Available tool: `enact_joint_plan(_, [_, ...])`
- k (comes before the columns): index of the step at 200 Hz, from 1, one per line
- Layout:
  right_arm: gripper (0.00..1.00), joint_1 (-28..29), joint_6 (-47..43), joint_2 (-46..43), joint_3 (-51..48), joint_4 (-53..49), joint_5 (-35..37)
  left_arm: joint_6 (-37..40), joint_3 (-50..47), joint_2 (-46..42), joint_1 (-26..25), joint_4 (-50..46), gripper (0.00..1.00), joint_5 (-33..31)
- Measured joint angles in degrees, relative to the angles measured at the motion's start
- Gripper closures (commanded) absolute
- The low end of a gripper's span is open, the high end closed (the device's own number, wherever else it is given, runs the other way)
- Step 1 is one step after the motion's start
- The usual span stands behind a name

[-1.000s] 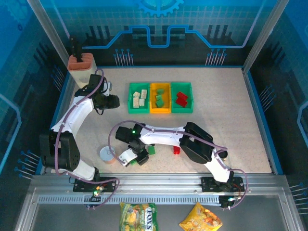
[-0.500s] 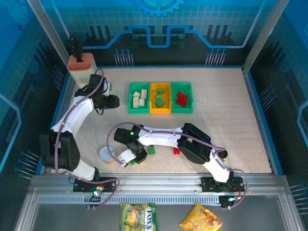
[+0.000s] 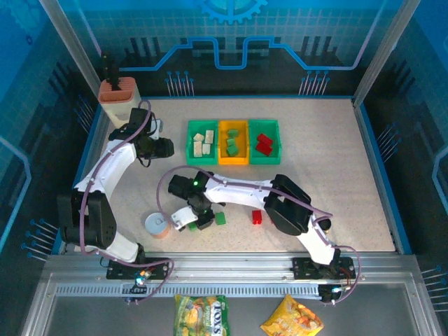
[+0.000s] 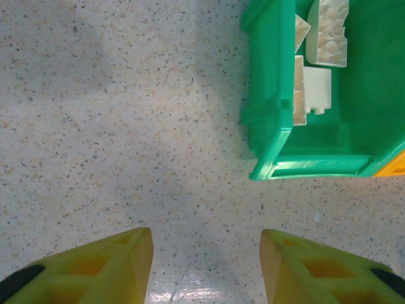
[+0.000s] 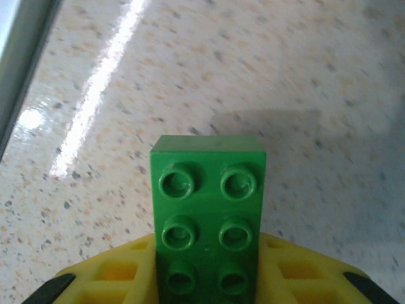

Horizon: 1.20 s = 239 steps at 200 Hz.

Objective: Sort the legos into containers by color
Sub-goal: Pick up the lego from the bottom-center of the table, then place the lego in the container.

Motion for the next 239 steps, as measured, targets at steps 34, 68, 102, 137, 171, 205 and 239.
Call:
enact_joint_plan(34, [0.67,-5.0,10.2,-1.6,0.4,-0.2,-0.1,0.0,0.0,0.1,0.0,0.0,0.51,0.0])
enact_joint_plan(68, [0.70,-9.1,23.6,-4.3,0.4,-0.2,0.9,0.0,0.0,0.3,0.0,0.0,0.51,0.0])
enact_joint_plan(102, [0.71,-11.6,37.9,-5.6,0.4,-0.3,2.3,0.0,0.0,0.8,0.0,0.0,0.51,0.0])
enact_joint_plan(137, [0.67,-15.4,52.3,-5.8,0.4,-0.4,3.6,0.2,0.0,0.9,0.0,0.0,0.51,0.0])
enact_joint_plan(171, [0.64,-19.2,64.5,-6.1,1.0,-0.5,5.7,0.2,0.0,1.4,0.0,0.0,0.51,0.0])
enact_joint_plan(205, [0.64,-23.2,72.5,-5.7,6.4,-2.7,10.2,0.2,0.0,1.8,0.0,0.0,0.51,0.0])
enact_joint_plan(239, [0.64,-25.3,75.5,-1.8,17.2,-6.1,15.5,0.2,0.0,1.9,0.0,0.0,0.51,0.0])
